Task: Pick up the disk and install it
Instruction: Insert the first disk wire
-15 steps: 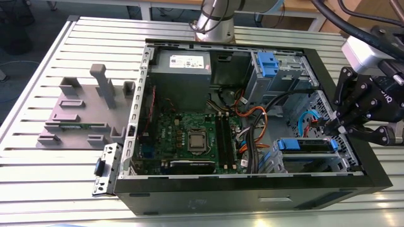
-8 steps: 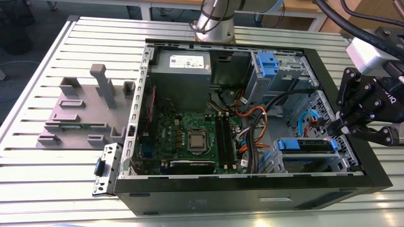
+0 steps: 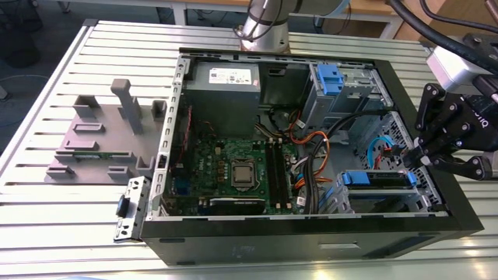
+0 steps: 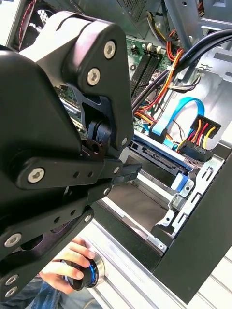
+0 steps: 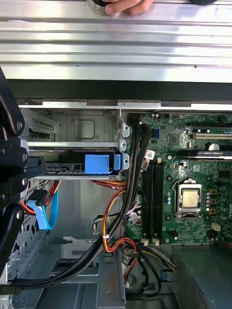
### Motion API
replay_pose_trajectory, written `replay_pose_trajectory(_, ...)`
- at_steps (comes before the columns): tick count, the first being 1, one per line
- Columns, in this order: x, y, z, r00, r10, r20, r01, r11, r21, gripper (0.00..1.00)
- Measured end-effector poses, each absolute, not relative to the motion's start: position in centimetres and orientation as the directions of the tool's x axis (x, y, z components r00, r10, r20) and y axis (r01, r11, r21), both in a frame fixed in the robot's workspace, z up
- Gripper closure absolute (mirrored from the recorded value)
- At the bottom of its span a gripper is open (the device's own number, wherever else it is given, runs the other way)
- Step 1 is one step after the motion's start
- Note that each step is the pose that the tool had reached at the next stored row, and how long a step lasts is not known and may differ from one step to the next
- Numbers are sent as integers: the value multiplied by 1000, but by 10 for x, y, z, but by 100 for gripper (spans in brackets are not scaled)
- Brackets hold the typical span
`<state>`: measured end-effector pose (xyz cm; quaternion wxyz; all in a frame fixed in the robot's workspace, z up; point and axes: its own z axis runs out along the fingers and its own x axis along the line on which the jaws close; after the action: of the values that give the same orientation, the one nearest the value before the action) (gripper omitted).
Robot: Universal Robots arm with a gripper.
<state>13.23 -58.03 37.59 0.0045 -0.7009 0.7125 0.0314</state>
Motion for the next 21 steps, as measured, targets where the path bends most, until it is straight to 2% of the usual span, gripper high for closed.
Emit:
replay_pose_trajectory(4,132,-580,376,-17,-999,-51,-999,15,38,89)
replay_pose_trajectory(5,132,-580,376,-17,-999,-50,-999,16,38,83)
replay_pose_trajectory(6,132,-580,376,-17,-999,-50,-999,16,38,83)
replay_pose_trajectory(8,132,-580,376,-17,-999,-51,-999,16,38,71)
replay_pose_trajectory(11,132,-580,376,-17,-999,-50,-999,15,38,65)
replay_pose_trajectory(12,132,-580,376,-17,-999,-50,-999,15,38,58)
replay_pose_trajectory(21,136,-580,376,-18,-999,-50,-999,16,38,58)
